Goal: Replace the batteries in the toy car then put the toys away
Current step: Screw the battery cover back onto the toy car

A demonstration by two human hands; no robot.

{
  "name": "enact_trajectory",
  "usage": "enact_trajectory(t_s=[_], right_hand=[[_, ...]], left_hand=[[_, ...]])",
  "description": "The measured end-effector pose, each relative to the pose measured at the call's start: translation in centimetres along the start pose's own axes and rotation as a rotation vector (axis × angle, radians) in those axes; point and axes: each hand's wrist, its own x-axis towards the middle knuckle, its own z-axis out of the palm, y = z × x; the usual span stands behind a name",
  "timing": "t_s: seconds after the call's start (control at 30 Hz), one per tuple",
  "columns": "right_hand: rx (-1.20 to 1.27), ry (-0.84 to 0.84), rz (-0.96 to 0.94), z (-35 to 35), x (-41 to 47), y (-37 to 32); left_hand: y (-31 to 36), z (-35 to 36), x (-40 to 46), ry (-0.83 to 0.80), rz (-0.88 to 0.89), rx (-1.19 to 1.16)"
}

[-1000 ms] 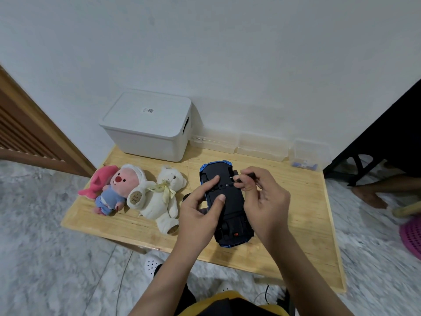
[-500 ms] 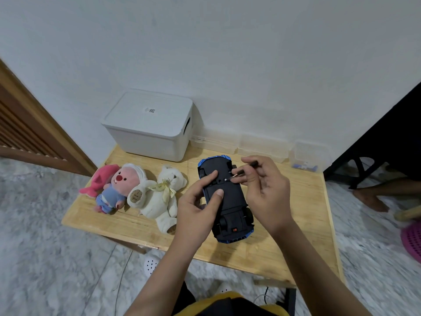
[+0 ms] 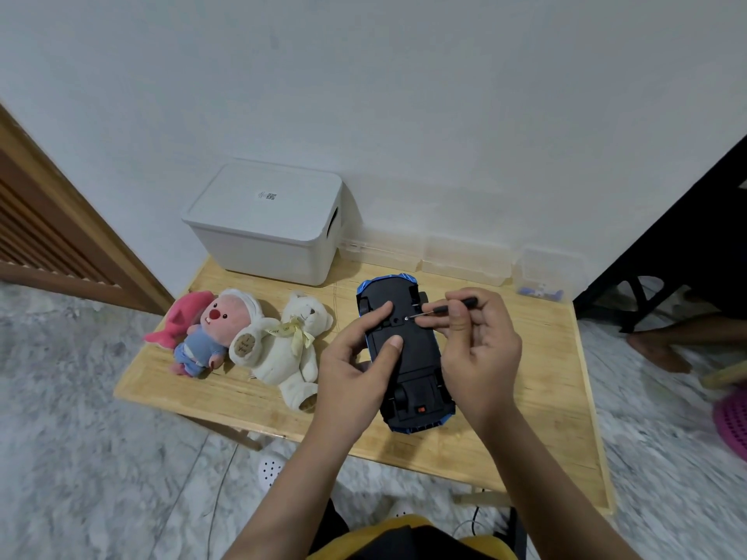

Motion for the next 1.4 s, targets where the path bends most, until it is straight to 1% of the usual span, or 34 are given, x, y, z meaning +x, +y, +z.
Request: enact_trajectory(t_s=[0.17,0.33,0.43,0.57,0.7,0.87,0.9,1.07,1.13,1.3,1.4], right_hand=[[-0.051,-0.050,-0.036,-0.2,0.0,0.0],[-0.193,-0.185,-0.168,-0.5,0.7,0.0],[-0.240,-0.213,-0.230,-0.6,1.3,-0.1],[-0.190,-0.246,-0.245,-0.8,1.8,-0.4],[-0.149,-0.222,-0.220,-0.8,1.9,-0.6],[-0.119,-0.227,-0.329,-1.2,2.2,-0.4],[-0.111,-0.225,-0.315,-1.2,2.3,-0.5],[0.042,-0.155,-0.111,-1.0,2.3,-1.2],[0.048,-0.143,-0.108,-0.8,2.4,-1.3],[0.026,-0.124,-0.180,-0.6,2.2,-1.1],[0.053,-0.124,-0.157,-0.8,2.1,-0.9]], left_hand=[[0.0,-0.1,-0.3,0.003,0.003,-0.007],[-0.3,-0.2,-0.4,0.007,0.002,0.012],[-0.3,-0.3,-0.3,0.018,-0.003,-0.001],[-0.3,-0.4,-0.2,0.007,-0.003,0.011],[-0.4,-0.2,-0.2,-0.015,-0.011,0.010],[-0.4,-0.3,0.0,0.001,-0.024,0.001],[-0.4,-0.3,0.0,0.003,-0.026,0.004],[-0.4,-0.3,0.1,-0.003,-0.025,0.023],[-0.4,-0.3,0.0,-0.007,-0.022,0.028],[-0.2,-0.1,-0.1,-0.021,-0.031,0.011],[0.0,-0.1,-0.1,-0.013,-0.022,0.000]])
